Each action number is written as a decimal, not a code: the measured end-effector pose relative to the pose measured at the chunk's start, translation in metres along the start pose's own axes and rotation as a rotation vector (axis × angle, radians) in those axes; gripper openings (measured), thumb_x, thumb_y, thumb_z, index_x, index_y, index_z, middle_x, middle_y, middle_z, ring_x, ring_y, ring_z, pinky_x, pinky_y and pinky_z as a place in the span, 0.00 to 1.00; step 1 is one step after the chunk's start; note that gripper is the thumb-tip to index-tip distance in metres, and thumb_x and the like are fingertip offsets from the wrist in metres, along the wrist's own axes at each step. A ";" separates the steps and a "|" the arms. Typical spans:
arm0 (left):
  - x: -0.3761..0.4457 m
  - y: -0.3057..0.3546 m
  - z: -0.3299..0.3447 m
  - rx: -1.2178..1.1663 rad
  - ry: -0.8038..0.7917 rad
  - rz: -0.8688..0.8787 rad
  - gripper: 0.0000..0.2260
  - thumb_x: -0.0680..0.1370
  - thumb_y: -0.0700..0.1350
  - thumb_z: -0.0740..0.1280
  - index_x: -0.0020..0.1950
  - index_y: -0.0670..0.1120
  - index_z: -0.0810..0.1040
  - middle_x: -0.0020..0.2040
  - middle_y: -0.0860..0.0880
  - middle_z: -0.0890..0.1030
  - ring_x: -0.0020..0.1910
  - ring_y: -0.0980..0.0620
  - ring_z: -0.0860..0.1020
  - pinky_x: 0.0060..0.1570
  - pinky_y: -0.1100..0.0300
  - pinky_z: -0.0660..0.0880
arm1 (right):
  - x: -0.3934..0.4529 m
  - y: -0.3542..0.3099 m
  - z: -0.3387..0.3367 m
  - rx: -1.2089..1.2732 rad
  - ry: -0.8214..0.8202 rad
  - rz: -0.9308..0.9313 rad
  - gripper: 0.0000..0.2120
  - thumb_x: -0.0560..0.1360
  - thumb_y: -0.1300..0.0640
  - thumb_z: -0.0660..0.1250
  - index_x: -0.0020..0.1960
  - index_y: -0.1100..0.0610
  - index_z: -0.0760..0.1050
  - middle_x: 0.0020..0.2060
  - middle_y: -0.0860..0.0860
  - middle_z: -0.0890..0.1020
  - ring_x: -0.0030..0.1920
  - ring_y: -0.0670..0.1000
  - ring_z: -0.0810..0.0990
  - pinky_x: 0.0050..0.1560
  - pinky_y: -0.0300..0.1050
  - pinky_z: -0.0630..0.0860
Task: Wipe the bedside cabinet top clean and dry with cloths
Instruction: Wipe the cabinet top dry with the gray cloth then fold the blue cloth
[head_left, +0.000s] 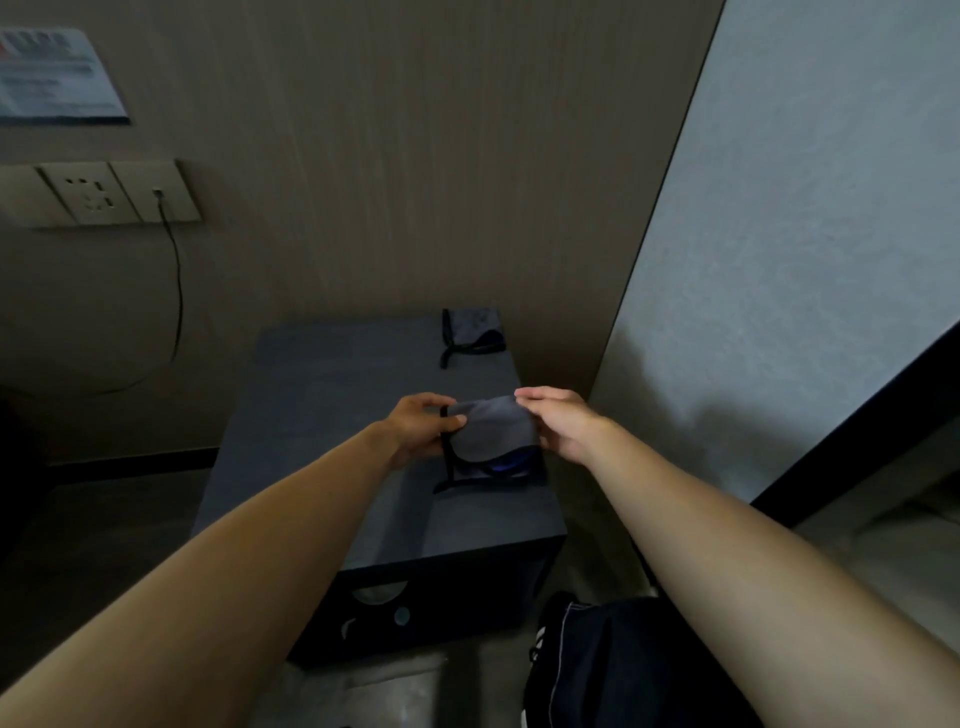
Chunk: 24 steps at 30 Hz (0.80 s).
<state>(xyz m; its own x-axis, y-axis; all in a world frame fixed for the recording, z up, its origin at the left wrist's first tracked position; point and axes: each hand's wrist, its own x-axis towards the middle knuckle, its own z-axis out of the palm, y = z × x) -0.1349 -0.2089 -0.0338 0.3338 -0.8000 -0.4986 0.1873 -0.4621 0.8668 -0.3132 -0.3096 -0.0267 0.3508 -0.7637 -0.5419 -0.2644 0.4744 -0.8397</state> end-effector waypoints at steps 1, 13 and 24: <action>0.003 -0.003 -0.001 0.001 0.009 -0.007 0.11 0.75 0.35 0.72 0.56 0.43 0.78 0.49 0.44 0.79 0.44 0.48 0.80 0.41 0.54 0.82 | 0.005 0.004 0.003 -0.036 0.022 -0.027 0.08 0.79 0.62 0.66 0.53 0.52 0.81 0.55 0.53 0.81 0.54 0.54 0.81 0.45 0.45 0.80; 0.002 -0.006 -0.009 -0.003 0.023 0.026 0.15 0.76 0.33 0.70 0.60 0.46 0.77 0.49 0.49 0.80 0.41 0.50 0.79 0.40 0.55 0.78 | 0.019 0.007 0.006 -0.368 -0.075 0.000 0.19 0.70 0.51 0.77 0.58 0.54 0.81 0.55 0.54 0.84 0.54 0.56 0.82 0.56 0.56 0.81; -0.005 -0.025 0.005 0.974 0.245 0.416 0.21 0.71 0.47 0.75 0.61 0.47 0.73 0.58 0.47 0.72 0.59 0.47 0.71 0.51 0.55 0.74 | -0.012 0.016 0.018 -0.995 0.152 -0.242 0.17 0.73 0.43 0.72 0.52 0.55 0.75 0.50 0.52 0.80 0.51 0.55 0.80 0.45 0.50 0.76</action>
<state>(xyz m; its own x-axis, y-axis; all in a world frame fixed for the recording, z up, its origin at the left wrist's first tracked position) -0.1459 -0.1958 -0.0530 0.3975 -0.9158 -0.0584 -0.7601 -0.3642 0.5382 -0.3053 -0.2851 -0.0348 0.3943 -0.8706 -0.2942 -0.8492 -0.2229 -0.4787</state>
